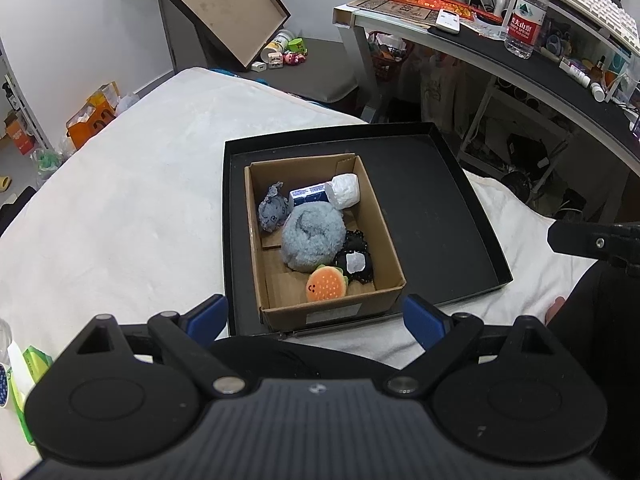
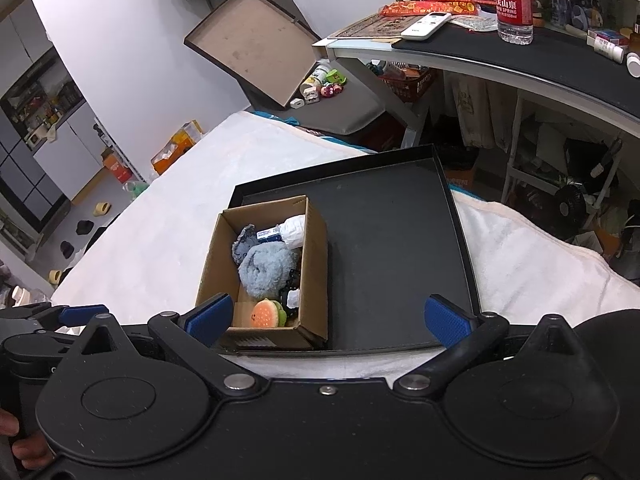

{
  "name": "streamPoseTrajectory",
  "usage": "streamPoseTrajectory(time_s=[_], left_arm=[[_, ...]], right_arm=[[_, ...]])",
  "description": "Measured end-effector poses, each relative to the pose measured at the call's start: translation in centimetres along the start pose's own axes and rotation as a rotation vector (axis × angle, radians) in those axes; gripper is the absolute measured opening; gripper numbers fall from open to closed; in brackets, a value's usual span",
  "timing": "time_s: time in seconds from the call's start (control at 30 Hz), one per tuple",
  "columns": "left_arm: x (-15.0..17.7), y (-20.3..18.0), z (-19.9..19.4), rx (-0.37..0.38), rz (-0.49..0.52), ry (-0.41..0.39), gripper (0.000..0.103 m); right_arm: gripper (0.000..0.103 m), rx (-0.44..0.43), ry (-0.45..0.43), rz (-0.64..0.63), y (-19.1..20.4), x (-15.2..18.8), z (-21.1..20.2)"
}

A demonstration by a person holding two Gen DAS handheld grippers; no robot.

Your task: Organize soft objects

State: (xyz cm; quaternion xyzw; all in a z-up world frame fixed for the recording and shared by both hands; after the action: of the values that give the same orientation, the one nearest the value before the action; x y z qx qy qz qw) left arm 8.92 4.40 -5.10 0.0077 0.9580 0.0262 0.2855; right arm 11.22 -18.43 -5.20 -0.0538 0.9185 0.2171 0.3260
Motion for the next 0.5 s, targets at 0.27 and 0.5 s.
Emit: streamPoseTrajectory(time_s=[0.27, 0.5], left_arm=[[-0.26, -0.27, -0.26, 0.005, 0.01, -0.007, 0.094], [-0.41, -0.31, -0.43, 0.004, 0.012, -0.008, 0.094]], right_arm=[[0.103, 0.006, -0.017, 0.008, -0.25, -0.33, -0.37], [0.103, 0.012, -0.021, 0.012, -0.55, -0.52, -0.52]])
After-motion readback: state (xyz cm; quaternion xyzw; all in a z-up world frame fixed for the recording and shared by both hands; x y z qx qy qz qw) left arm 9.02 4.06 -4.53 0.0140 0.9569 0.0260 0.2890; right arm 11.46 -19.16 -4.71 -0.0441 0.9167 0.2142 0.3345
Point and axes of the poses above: each gripper's, at about its wrist camera, not at the fingertips, and z roughly the way its jaws point, y to its left, x to its underside, the point moved 2 cm from there along z, roughly the way its jaws point, and after that the axes turned 5 degrees about -x, right-handed, at the moved point
